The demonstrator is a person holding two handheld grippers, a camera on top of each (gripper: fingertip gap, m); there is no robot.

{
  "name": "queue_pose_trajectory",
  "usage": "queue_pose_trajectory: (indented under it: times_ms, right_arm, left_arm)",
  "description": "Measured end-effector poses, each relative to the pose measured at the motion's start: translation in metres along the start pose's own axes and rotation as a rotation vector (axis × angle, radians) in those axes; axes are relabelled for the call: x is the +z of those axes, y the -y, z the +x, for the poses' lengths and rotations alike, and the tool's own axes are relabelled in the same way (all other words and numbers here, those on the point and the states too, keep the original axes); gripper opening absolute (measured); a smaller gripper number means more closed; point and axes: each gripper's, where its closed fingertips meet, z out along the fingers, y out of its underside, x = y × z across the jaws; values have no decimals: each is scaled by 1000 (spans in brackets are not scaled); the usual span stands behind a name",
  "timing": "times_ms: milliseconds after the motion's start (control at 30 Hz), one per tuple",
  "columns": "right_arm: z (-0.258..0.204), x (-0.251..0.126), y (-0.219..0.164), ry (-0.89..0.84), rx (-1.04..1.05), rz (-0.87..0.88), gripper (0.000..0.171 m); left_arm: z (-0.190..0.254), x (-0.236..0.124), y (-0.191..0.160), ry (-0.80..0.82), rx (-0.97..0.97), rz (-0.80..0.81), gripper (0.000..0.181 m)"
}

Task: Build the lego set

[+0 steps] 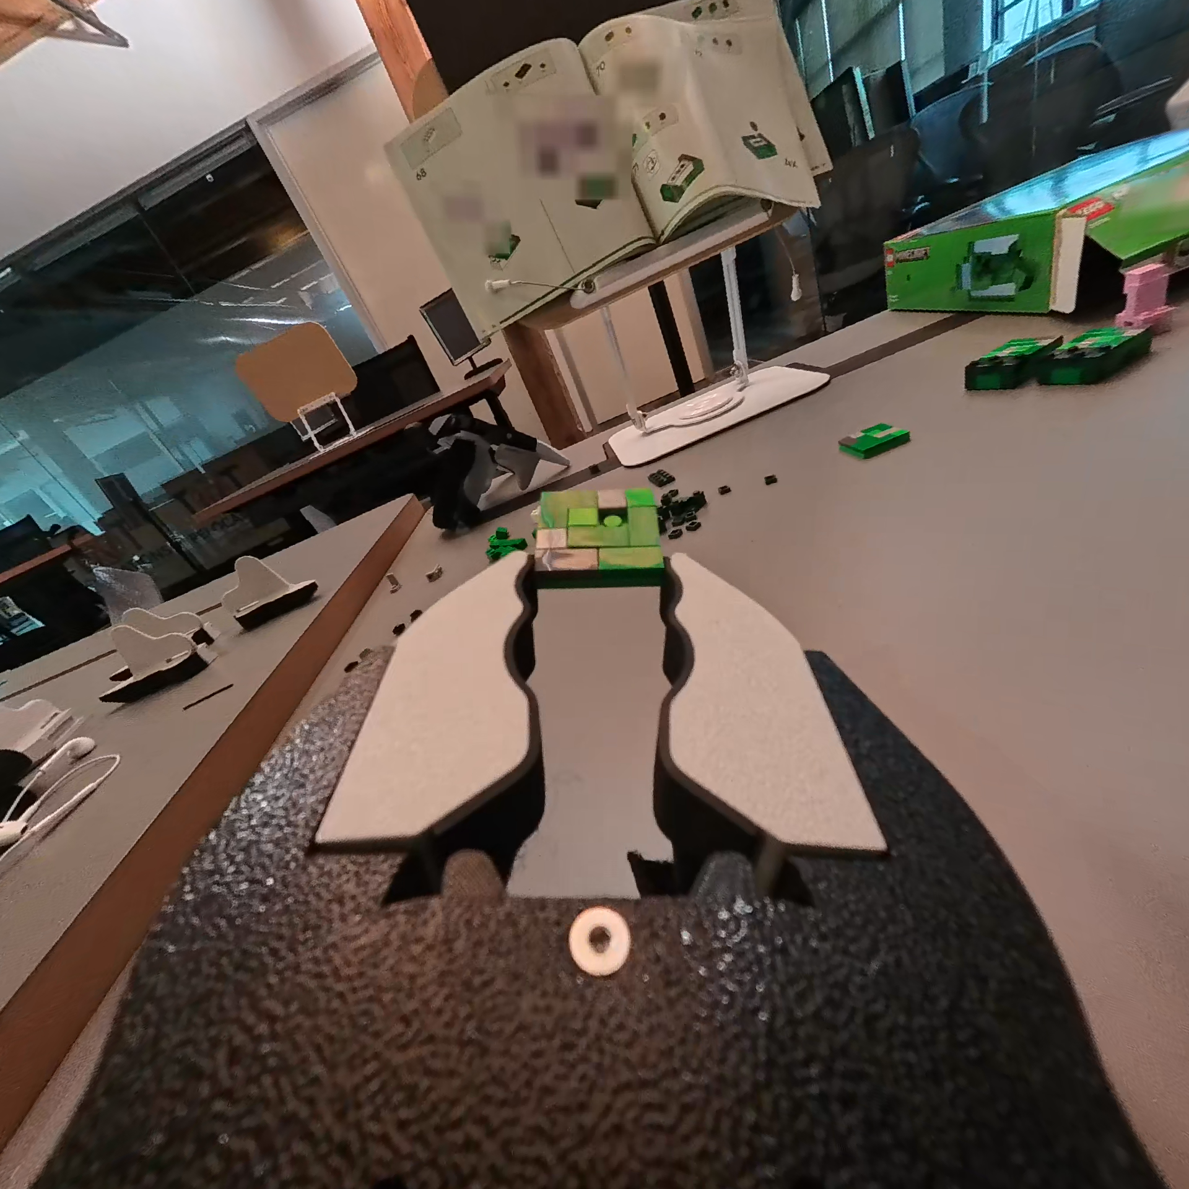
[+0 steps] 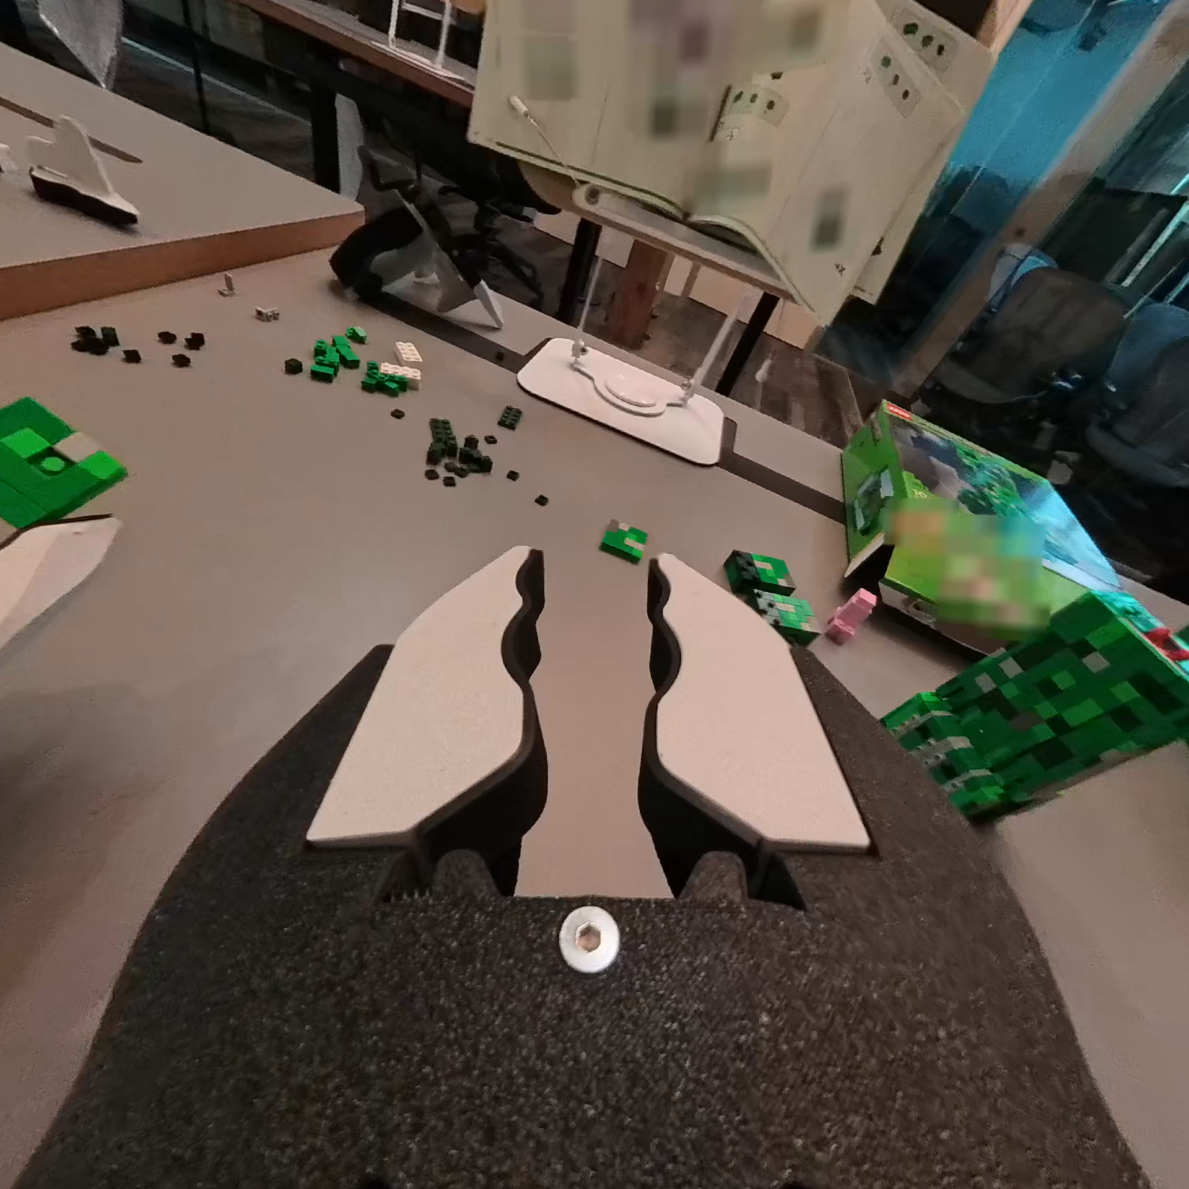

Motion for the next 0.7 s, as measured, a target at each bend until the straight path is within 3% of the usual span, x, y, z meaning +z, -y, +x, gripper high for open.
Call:
queue_pose_trajectory:
  times_ms: [267, 500, 700]
  right_arm:
    - [49, 5, -44, -2, 127, -3, 32]
    - [42, 19, -89, 108, 238, -23, 34]
    - [29, 32, -72, 184, 196, 102, 27]
  left_arm:
    - [6, 2, -1, -32, 25, -9, 36]
    - [23, 5, -4, -104, 91, -28, 36]
    - [41, 15, -8, -182, 155, -55, 36]
